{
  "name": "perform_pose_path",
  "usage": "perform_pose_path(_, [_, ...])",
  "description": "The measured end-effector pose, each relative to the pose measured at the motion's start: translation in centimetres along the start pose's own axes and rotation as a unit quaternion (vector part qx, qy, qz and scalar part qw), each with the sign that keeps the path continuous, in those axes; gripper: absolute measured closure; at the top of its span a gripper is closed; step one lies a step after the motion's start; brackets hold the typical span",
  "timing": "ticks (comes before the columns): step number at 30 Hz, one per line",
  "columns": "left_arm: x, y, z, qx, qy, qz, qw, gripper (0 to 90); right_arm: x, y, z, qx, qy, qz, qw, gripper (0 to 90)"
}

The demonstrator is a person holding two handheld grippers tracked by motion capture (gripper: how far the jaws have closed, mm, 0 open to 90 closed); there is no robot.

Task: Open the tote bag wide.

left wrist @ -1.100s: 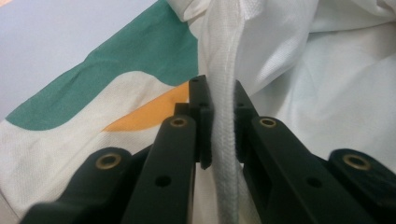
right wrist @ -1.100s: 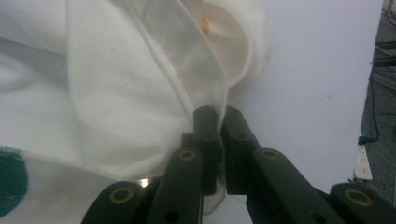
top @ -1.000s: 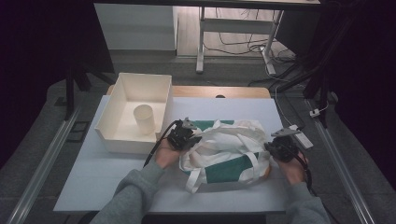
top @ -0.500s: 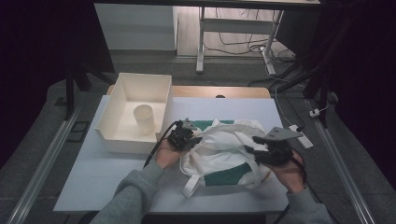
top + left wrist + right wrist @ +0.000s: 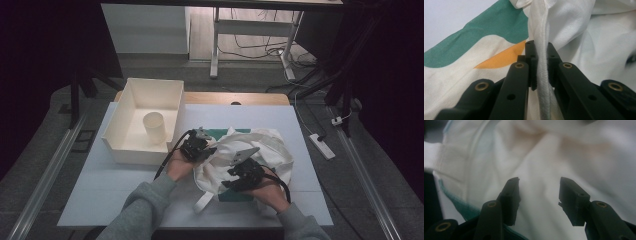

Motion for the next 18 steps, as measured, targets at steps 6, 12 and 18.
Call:
perform_pose_path(6, [0.0, 0.1, 0.0, 0.000, 0.000, -0.001, 1.0000, 84.1, 0.4, -0.9, -1.3, 0.000, -0.025, 0.013, 0.9996, 51.1])
perform_pose_path(12, [0.0, 0.0, 0.0, 0.001, 0.001, 0.000, 1.0000, 84.0, 0.9, -0.3, -1.7, 0.002, -0.031, 0.012, 0.9994, 72.7])
perform_pose_path(18, [-0.1, 0.1, 0.1, -0.004, 0.007, -0.003, 1.0000, 84.1, 1.3, -0.4, -0.7, 0.016, -0.013, 0.021, 0.9996, 88.3])
Point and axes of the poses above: each handheld gripper's, and its own axes: z roughly backward along the jaws, x roughly out of its underside, y roughly to its right, the point moved 6 cm from there along -z, roughly forward along the jaws, and after that the axes turned 12 degrees about -y, right-handed, at the moved point
